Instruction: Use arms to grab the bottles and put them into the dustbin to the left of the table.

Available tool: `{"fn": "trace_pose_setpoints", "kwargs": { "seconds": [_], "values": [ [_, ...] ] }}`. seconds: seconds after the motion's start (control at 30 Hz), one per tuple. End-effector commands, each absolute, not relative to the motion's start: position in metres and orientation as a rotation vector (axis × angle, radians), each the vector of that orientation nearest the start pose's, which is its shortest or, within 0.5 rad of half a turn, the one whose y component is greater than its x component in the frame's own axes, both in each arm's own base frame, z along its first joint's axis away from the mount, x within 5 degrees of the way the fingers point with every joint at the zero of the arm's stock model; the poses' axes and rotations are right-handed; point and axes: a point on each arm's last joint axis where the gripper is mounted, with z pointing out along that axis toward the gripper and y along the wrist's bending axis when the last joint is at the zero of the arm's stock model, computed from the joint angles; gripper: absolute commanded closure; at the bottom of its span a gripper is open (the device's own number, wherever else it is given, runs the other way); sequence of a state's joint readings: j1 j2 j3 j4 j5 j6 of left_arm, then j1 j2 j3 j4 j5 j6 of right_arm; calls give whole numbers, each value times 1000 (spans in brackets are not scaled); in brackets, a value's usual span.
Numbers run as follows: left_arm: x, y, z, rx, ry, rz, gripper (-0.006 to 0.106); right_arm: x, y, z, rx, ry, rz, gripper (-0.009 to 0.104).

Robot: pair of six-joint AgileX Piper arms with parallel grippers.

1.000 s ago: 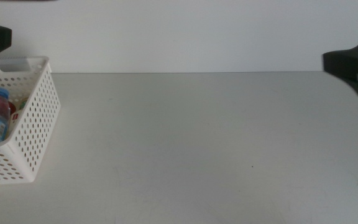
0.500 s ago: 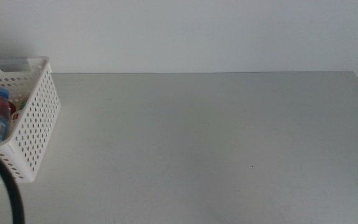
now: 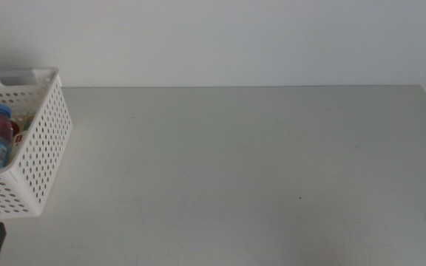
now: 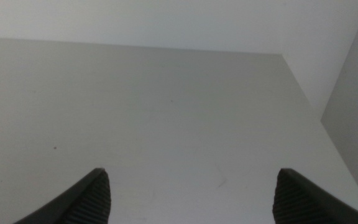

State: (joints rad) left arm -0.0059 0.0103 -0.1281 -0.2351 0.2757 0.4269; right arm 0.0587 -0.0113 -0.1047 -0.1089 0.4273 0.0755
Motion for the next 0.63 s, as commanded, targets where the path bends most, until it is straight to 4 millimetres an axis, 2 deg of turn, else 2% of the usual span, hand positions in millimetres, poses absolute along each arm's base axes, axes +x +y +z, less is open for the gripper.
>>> {"fn": "trace_pose_setpoints", "kwargs": {
  "seconds": [0.0,0.3,0.47,0.6],
  "values": [
    [48,-5,233,175,1532,89,15,47,-1,216,-46,1694,-29,28],
    [55,-5,189,179,1638,83,15,50,-2,194,-46,1760,-38,28],
    [54,-5,188,183,1650,80,15,52,-1,180,-49,1789,-37,28],
    [54,-5,188,184,1651,80,15,52,-1,180,-50,1785,-37,28]
  ]
}}
